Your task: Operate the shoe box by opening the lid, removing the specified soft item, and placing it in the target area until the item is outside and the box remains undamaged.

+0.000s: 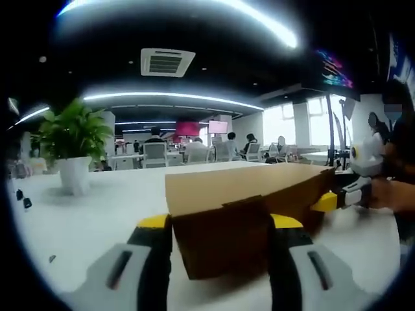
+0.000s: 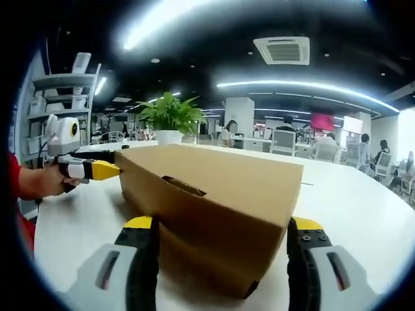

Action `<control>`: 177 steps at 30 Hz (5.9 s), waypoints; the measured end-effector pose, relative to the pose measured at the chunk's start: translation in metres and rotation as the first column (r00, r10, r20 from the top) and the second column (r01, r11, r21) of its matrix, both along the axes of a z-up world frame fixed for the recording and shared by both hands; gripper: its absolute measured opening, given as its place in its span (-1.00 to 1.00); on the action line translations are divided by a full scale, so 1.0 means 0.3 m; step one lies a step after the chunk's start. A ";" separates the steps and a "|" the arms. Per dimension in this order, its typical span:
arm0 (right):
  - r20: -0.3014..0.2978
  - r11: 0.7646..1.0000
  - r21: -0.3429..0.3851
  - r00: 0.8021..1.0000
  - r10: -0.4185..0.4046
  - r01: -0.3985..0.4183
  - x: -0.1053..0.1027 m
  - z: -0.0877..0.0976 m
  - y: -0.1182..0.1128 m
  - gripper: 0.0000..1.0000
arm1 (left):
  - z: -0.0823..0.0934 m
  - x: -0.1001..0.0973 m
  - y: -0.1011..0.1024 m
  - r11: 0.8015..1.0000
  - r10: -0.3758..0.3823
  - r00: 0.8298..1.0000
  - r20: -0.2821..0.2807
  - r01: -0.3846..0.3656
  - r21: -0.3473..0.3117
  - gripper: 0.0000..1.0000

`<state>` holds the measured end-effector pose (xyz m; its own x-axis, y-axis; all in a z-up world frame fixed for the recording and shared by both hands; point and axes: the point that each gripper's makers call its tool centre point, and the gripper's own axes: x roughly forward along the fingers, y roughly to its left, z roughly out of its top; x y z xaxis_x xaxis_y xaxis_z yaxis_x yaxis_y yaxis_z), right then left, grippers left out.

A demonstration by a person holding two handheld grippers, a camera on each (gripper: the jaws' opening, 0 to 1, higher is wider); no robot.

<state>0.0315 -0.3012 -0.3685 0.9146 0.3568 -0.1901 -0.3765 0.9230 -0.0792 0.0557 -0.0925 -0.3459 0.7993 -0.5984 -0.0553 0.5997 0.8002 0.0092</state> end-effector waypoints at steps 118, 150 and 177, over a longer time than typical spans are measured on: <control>-0.042 1.000 -0.003 0.999 -0.011 0.011 -0.150 -0.008 0.022 0.59 | 0.025 -0.209 0.045 0.999 -0.027 0.999 -0.021 0.027 -0.022 -0.02; -0.044 0.997 -0.079 0.999 0.003 -0.006 -0.175 -0.005 0.005 0.62 | 0.084 -0.266 0.085 0.996 -0.091 0.996 -0.026 0.090 -0.025 -0.21; -0.038 0.996 -0.050 0.997 0.073 -0.075 -0.227 0.037 0.005 0.59 | 0.034 -0.291 0.136 0.966 -0.126 0.985 0.121 0.094 0.240 0.07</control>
